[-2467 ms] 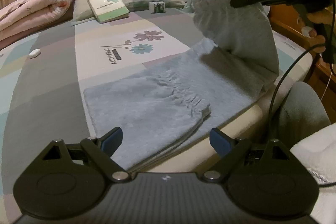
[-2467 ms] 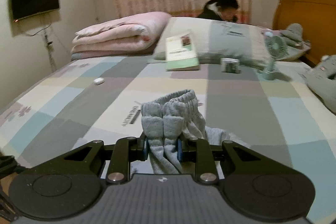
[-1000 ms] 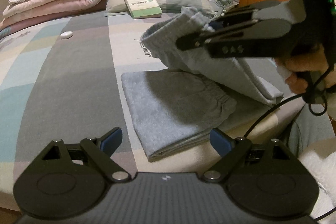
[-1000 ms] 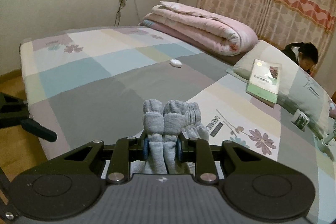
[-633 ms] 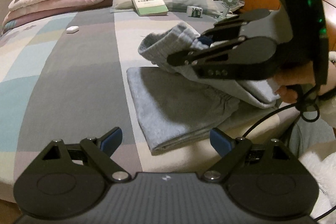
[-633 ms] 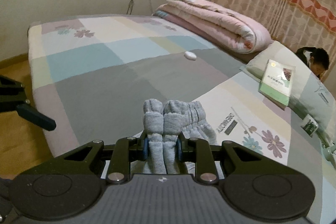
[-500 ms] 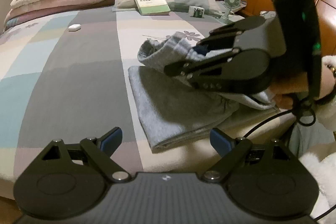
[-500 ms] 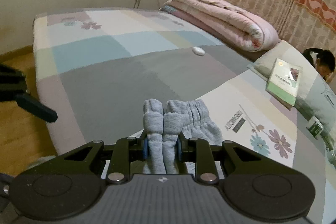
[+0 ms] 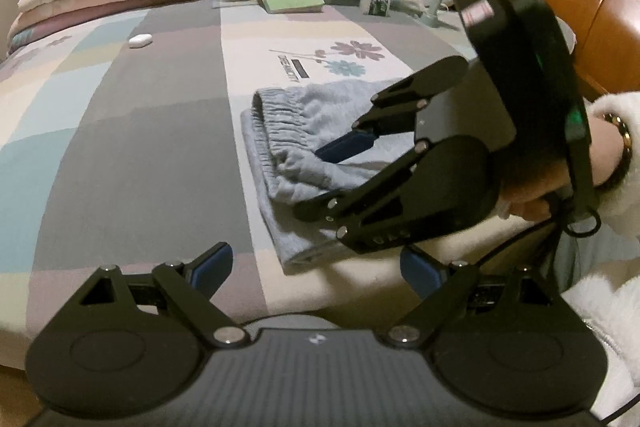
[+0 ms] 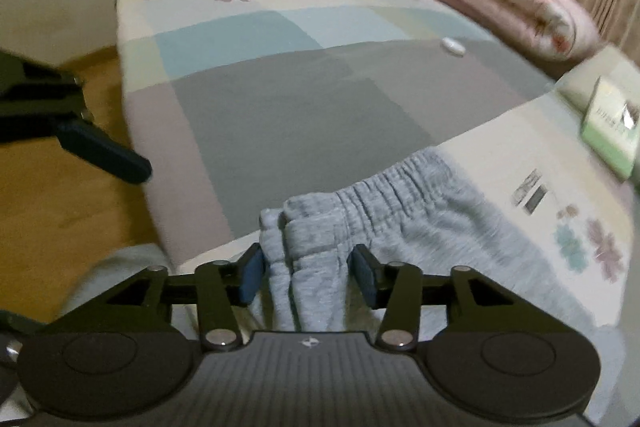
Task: Fold clothes
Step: 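Open the right gripper to release the folded sweatpants, then press the open right gripper along the folded grey sweatpants to flatten them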
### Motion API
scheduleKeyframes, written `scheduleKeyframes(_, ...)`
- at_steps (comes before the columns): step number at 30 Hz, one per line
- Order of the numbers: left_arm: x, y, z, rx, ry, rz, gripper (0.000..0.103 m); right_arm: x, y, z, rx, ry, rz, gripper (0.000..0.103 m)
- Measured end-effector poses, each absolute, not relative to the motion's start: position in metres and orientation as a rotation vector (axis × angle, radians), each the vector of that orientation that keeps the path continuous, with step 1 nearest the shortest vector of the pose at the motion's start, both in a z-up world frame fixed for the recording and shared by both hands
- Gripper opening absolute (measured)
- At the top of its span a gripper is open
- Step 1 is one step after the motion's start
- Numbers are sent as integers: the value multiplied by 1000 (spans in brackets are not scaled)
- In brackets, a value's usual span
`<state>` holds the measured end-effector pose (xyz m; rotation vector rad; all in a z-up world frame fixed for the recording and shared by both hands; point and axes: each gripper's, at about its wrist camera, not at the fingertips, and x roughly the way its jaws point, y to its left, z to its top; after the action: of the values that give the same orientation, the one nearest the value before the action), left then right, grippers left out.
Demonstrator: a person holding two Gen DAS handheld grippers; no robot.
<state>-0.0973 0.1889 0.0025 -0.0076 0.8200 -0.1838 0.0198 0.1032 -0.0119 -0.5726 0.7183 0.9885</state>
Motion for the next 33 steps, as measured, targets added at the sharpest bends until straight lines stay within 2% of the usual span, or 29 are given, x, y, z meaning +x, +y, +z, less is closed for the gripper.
scheduleKeyframes(3,-99,185,6,9,821,-188,91,25,89,1,-507,726,1008,55)
scheduleKeyframes(5,-97,182,8,24,821,-185,91,30,75,13,-458,721,1004,61)
scheduleKeyframes(7,-95,178,11,41,816,-187,91,37,54,27,-406,716,988,71)
scheduleKeyframes(11,-84,168,16,66,795,-213,91,53,1,43,-344,706,883,73)
scheduleKeyframes(13,-71,163,17,73,780,-227,91,61,-27,45,-344,702,800,78)
scheduleKeyframes(23,17,137,6,96,757,-256,91,23,-144,7,-397,764,502,87)
scheduleKeyframes(33,40,121,-15,90,825,-273,91,-6,-128,-51,-724,687,412,90)
